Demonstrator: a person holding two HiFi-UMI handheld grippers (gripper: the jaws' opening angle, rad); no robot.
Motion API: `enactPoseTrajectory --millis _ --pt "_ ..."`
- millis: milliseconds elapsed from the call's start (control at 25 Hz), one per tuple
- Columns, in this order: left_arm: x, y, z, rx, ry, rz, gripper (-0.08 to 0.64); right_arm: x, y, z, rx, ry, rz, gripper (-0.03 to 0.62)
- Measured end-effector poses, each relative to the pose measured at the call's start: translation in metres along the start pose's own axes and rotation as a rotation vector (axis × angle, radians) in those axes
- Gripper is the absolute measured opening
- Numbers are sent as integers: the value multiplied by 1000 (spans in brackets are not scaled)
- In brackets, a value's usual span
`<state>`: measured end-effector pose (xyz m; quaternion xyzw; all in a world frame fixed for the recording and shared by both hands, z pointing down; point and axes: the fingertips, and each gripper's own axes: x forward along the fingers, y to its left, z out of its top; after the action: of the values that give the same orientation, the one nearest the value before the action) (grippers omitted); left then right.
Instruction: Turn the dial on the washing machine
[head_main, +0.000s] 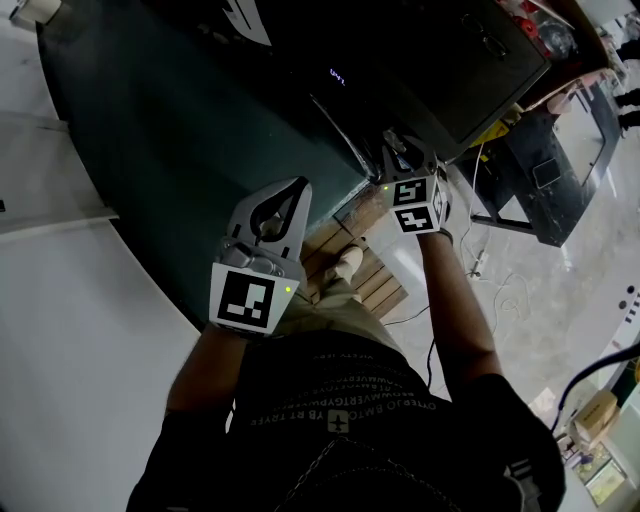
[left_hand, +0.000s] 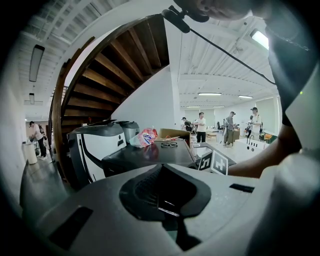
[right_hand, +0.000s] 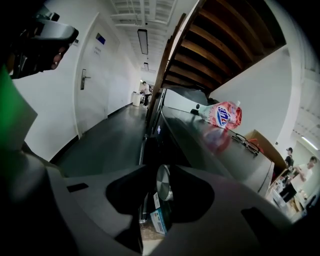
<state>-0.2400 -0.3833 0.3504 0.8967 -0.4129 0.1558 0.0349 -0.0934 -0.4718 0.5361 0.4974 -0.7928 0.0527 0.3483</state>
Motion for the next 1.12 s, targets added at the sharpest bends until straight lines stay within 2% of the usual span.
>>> enactPoseTrajectory --millis 360,720,1120 --pt "-4 -4 1 -8 -3 3 6 -7 -5 -23 47 38 -20 110" --pt "-5 -10 3 8 -2 -4 6 -6 -3 -5 0 -2 -14 114" --pt "-13 -12 10 26 -2 -1 6 -8 -5 -25 44 41 -12 109"
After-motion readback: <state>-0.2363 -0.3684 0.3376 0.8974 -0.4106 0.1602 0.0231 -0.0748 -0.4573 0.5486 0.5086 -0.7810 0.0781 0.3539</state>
